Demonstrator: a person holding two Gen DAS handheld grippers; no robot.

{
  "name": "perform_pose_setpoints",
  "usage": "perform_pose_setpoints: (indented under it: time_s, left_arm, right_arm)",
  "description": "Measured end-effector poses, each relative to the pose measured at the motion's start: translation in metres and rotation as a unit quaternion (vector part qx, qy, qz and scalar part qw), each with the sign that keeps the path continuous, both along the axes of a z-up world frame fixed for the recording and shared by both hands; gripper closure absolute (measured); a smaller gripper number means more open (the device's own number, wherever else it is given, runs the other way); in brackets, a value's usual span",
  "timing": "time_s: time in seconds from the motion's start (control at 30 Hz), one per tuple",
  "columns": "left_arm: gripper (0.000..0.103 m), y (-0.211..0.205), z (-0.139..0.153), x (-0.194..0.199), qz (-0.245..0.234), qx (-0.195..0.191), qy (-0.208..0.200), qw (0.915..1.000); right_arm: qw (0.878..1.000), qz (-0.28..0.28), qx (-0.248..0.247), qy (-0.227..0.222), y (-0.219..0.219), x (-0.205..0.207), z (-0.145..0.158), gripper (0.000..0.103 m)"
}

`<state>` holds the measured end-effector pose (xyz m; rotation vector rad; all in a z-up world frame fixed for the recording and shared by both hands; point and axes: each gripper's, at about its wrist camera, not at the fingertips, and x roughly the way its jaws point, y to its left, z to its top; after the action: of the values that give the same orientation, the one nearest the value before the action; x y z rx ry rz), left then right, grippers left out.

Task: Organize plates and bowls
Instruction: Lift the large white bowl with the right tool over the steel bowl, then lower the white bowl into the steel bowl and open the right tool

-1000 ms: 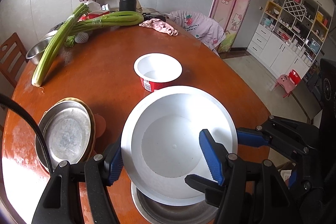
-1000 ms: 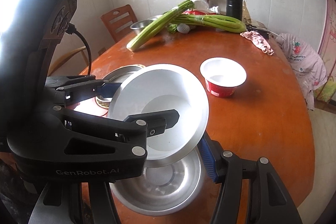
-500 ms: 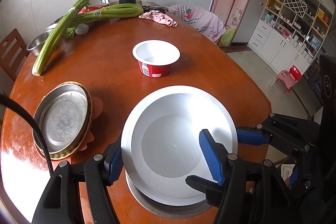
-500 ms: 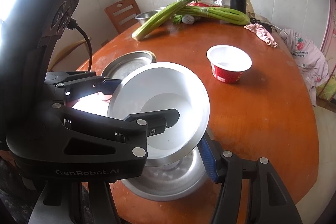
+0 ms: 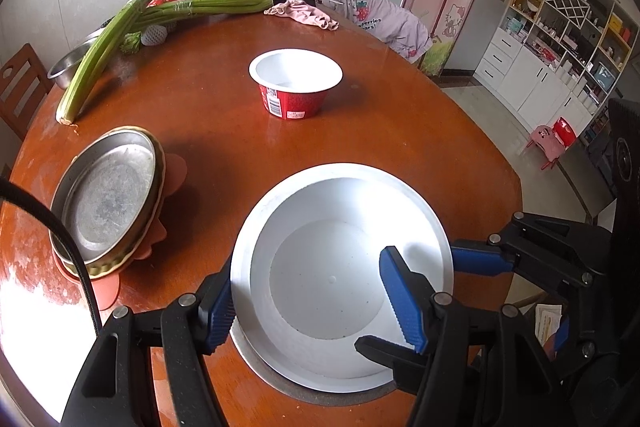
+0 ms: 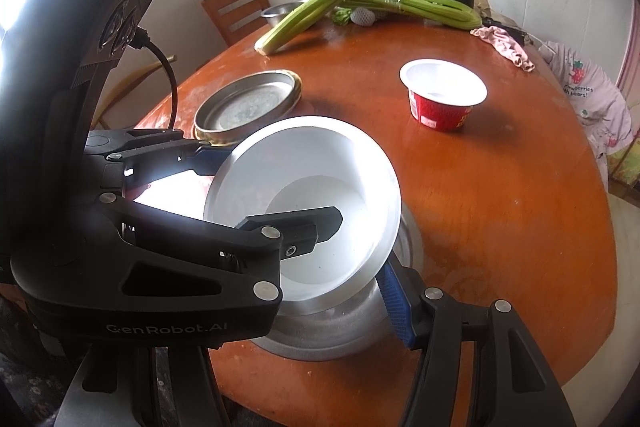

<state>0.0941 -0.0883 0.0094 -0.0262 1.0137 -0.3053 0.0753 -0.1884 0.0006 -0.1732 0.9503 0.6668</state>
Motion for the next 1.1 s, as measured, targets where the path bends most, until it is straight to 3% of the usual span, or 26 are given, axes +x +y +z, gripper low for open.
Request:
perform_pose_setpoints:
  time_s: [0.6, 1.1]
  left_arm:
    - [0.037, -0.001, -0.018, 0.004, 0.009, 0.011, 0.021, 0.9997]
    - [0.037, -0.004, -0.02, 0.005, 0.009, 0.03, 0.012, 0.9994]
  right_arm:
    - [1.0, 0.006, -0.008, 0.026, 0.007, 0.006, -0.018, 0.04]
    - [0.999, 0.007, -0.012, 0.032, 0.007, 0.009, -0.023, 0.04]
